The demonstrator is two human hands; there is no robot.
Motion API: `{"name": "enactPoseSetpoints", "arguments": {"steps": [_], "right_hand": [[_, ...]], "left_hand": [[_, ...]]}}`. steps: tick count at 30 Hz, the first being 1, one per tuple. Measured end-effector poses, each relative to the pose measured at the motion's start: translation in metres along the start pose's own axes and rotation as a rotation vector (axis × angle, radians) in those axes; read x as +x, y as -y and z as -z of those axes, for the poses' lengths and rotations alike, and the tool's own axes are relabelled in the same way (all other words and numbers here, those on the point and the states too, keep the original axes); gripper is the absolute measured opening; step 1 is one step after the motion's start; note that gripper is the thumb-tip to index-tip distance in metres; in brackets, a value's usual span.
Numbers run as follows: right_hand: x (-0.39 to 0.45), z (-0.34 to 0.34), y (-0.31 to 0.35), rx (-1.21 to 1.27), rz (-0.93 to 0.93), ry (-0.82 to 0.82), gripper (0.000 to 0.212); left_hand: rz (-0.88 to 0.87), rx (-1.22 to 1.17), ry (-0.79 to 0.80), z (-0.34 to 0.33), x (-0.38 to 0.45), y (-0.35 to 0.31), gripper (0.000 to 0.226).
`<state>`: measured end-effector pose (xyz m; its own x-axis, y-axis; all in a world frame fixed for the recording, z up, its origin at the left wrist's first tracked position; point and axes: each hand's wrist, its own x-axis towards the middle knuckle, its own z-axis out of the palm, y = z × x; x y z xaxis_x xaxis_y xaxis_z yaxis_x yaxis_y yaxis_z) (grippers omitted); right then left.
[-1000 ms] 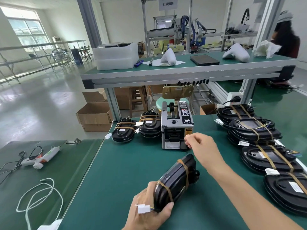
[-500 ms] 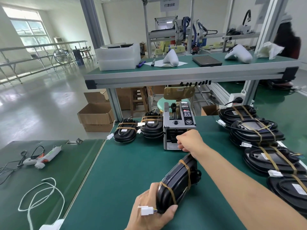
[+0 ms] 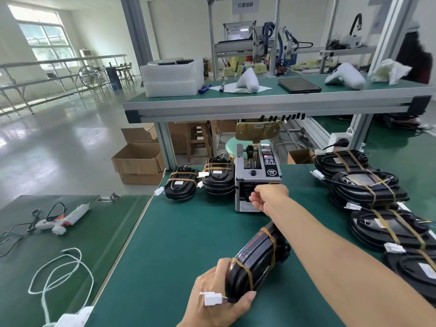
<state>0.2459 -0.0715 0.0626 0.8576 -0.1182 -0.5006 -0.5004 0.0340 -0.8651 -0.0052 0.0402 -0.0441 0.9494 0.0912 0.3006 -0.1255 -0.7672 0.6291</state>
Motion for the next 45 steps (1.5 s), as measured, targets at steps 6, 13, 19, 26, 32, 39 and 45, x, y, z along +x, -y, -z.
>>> {"name": "enactPoseSetpoints", "arguments": {"steps": [6, 13, 19, 26, 32, 39, 45], "right_hand": [[0.006, -0.007, -0.008, 0.071, -0.006, -0.072, 0.002], [0.009, -0.008, -0.008, 0.092, -0.017, -0.107, 0.004], [0.003, -0.005, -0.008, 0.027, 0.037, -0.098, 0.007], [-0.065, 0.031, -0.003, -0.661, 0.613, 0.16, 0.022], [-0.128, 0.092, -0.066, -0.65, 0.812, 0.34, 0.01], [-0.144, 0.095, -0.092, -0.587, 0.772, 0.365, 0.015], [-0.144, 0.093, -0.099, -0.632, 0.8, 0.306, 0.022]], "left_hand": [[0.006, 0.005, 0.005, 0.001, -0.001, -0.004, 0.062], [-0.024, -0.009, -0.004, 0.003, 0.0, -0.005, 0.061], [-0.025, -0.001, -0.002, 0.004, 0.0, -0.006, 0.061], [-0.003, -0.01, 0.002, 0.003, 0.0, -0.003, 0.063], [-0.008, 0.032, -0.015, 0.003, 0.0, -0.007, 0.064], [0.025, 0.027, 0.017, 0.003, -0.002, -0.01, 0.06], [0.017, 0.016, 0.005, 0.004, -0.002, -0.013, 0.056]]}}
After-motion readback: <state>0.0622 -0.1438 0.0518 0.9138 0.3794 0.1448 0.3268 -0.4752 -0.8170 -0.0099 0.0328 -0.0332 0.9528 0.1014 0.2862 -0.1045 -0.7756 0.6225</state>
